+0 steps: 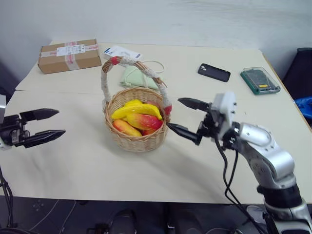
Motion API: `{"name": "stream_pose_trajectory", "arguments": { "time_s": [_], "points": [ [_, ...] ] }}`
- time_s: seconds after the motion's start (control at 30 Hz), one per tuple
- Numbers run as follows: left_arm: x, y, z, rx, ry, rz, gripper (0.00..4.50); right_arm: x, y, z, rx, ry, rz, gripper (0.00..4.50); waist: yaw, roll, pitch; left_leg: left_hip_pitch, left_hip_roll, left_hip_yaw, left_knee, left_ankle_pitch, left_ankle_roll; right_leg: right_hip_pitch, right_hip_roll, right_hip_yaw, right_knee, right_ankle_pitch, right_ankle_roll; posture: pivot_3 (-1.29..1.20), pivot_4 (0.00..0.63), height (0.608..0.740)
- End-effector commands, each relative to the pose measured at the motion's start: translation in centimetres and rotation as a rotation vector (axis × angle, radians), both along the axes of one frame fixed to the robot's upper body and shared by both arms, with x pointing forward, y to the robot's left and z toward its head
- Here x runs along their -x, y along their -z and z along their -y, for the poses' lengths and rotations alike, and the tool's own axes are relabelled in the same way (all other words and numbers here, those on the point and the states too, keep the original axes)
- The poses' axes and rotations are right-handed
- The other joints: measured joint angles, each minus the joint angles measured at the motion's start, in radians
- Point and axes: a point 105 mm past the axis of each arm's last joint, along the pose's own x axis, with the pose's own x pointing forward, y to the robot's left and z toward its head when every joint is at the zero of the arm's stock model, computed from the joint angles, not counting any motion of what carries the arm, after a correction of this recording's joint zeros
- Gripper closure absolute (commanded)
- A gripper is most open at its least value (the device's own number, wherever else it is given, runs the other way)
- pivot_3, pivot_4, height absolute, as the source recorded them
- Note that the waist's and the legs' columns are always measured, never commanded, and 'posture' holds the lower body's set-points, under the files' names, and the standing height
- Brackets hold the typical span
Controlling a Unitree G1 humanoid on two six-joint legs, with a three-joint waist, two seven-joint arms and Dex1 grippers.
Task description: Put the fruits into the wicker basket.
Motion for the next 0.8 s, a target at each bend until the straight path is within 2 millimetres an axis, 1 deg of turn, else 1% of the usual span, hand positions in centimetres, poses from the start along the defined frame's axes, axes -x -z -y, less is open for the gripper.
{"name": "stream_pose_trajectory", "arguments": {
  "time_s": [0.03,0.1,0.13,0.23,0.3,0.33,0.37,0.4,0.47,0.5,0.57,0.67,0.73,0.8],
  "points": [
    [0.9,-1.4,2.0,0.036,0.083,0.040,0.03,-0.4,-0.9,-1.7,0.000,-0.065,-0.013,0.00,-0.002,0.000,0.000,0.000,0.000,0.000,0.000,0.000,0.001,0.000,0.000,0.000,0.000,0.000,0.000,0.00,0.150,0.740],
    [1.3,-1.4,2.8,0.064,0.122,0.014,0.00,-0.7,-1.7,-2.5,-0.028,-0.091,0.028,0.39,-0.006,0.000,0.000,-0.001,0.000,0.001,0.000,-0.001,0.001,0.000,0.000,0.001,-0.001,0.000,0.000,0.00,0.150,0.740],
    [1.4,-1.6,3.1,0.073,0.132,0.021,0.00,-0.4,-1.7,-2.9,-0.021,-0.128,0.029,0.57,-0.007,0.000,0.000,-0.001,0.000,0.001,0.000,-0.001,0.001,0.000,0.000,0.000,0.000,0.000,0.000,0.00,0.150,0.740],
    [1.4,-2.0,3.8,0.092,0.148,0.043,0.00,0.1,-2.3,-3.6,-0.053,-0.185,0.062,1.60,-0.008,0.000,0.000,-0.001,0.000,0.000,-0.001,-0.001,0.000,-0.001,0.000,0.000,-0.001,0.000,0.000,0.00,0.150,0.740],
    [1.3,-2.0,4.2,0.101,0.155,0.048,0.00,0.3,-2.2,-3.9,-0.060,-0.204,0.053,2.27,-0.009,0.000,0.000,-0.001,0.000,0.000,-0.001,-0.001,0.000,-0.001,0.000,0.000,0.000,0.000,0.000,0.00,0.150,0.740],
    [1.3,-2.0,4.4,0.103,0.157,0.049,0.00,0.4,-2.1,-3.9,-0.059,-0.210,0.048,2.58,-0.011,0.000,0.000,-0.001,0.000,0.001,-0.001,-0.001,0.000,-0.001,0.000,0.001,0.000,0.000,0.000,0.00,0.150,0.740],
    [1.2,-1.9,4.6,0.105,0.163,0.049,0.00,0.5,-2.1,-3.9,-0.059,-0.219,0.051,3.05,-0.012,0.000,0.000,-0.001,0.000,0.001,-0.001,-0.001,0.000,-0.001,0.000,0.001,0.000,0.000,0.000,0.00,0.150,0.740],
    [1.1,-1.9,4.9,0.108,0.172,0.048,0.00,0.8,-2.1,-3.8,-0.066,-0.238,0.056,3.26,-0.012,0.000,0.000,-0.001,0.000,0.001,-0.001,-0.001,0.000,-0.001,0.000,0.001,0.000,0.000,0.000,0.00,0.150,0.740],
    [0.9,-1.8,5.5,0.115,0.190,0.051,0.00,1.4,-2.5,-3.6,-0.090,-0.272,0.070,3.97,-0.010,0.000,0.000,-0.001,0.000,0.001,-0.001,0.000,0.000,-0.001,0.000,0.000,0.000,0.000,0.000,0.00,0.150,0.740],
    [0.8,-1.7,5.8,0.119,0.201,0.051,0.00,1.7,-2.5,-3.3,-0.095,-0.277,0.062,4.26,-0.009,0.000,0.000,-0.001,0.000,0.001,-0.001,0.000,0.000,-0.001,0.000,0.000,0.000,0.000,0.000,0.00,0.150,0.740],
    [0.5,-1.4,6.5,0.129,0.224,0.050,0.00,2.6,-2.9,-2.2,-0.090,-0.289,0.098,4.31,-0.008,0.000,0.000,-0.001,0.000,0.001,-0.001,0.000,0.000,-0.001,0.000,0.000,0.000,0.000,0.000,0.00,0.150,0.740],
    [0.0,-1.2,7.5,0.144,0.256,0.052,0.00,2.7,-4.0,0.1,-0.123,-0.187,0.127,4.31,-0.001,0.001,0.000,-0.001,0.000,0.000,-0.001,-0.001,0.000,-0.001,0.000,0.000,-0.001,0.000,0.000,0.00,0.150,0.740],
    [-0.7,-0.9,8.4,0.164,0.287,0.055,0.00,3.2,-5.2,3.7,-0.147,-0.036,0.190,4.31,0.007,0.001,0.000,-0.002,0.000,0.000,0.000,-0.001,0.001,-0.001,0.000,0.000,-0.002,0.001,0.002,0.00,0.150,0.740],
    [-1.2,-0.7,9.1,0.175,0.309,0.055,0.00,3.7,-6.0,6.3,-0.168,0.080,0.220,4.31,0.017,0.001,0.001,-0.002,-0.001,0.000,-0.001,-0.001,0.001,0.000,0.000,0.000,-0.004,0.001,0.002,0.00,0.150,0.740]
  ]
}}
